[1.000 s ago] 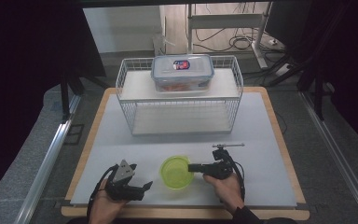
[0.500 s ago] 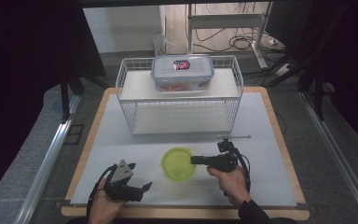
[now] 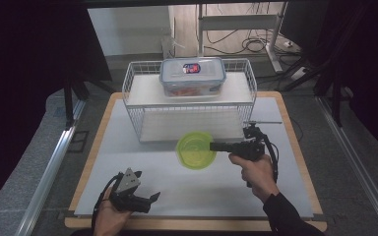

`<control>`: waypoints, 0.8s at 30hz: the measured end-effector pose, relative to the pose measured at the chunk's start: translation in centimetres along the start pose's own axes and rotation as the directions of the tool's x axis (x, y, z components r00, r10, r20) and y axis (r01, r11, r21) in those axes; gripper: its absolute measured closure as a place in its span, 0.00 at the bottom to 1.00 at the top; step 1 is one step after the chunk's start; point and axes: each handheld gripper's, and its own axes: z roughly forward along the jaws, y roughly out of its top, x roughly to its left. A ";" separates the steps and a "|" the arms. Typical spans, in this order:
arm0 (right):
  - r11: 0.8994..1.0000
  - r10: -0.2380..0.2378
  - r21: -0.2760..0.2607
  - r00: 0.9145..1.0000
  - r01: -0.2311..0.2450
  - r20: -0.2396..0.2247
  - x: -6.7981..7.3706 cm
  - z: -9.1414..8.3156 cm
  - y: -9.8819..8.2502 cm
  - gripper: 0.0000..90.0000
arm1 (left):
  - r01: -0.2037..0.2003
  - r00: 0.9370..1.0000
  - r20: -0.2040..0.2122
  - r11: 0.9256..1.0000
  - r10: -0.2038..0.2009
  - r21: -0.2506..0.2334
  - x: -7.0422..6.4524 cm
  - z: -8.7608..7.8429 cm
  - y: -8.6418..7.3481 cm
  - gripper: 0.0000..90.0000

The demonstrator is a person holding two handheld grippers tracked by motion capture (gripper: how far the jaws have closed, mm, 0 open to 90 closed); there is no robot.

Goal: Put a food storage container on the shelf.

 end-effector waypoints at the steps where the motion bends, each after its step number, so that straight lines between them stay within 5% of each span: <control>1: 1.000 -0.002 -0.002 1.000 0.002 -0.001 0.2 -0.2 0.3 0.91 | -0.002 1.000 -0.003 1.000 0.002 0.004 0.0 0.1 0.0 0.06; 15: 0.998 -0.043 -0.054 0.999 0.043 -0.011 3.2 -2.4 5.0 0.91 | -0.017 1.000 -0.018 0.999 0.018 0.032 -0.1 0.7 -0.2 0.03; 24: 0.996 -0.006 -0.087 0.999 0.002 -0.049 4.0 -3.6 8.1 0.91 | -0.050 0.999 -0.017 0.996 0.051 0.068 -0.4 1.1 -0.2 0.03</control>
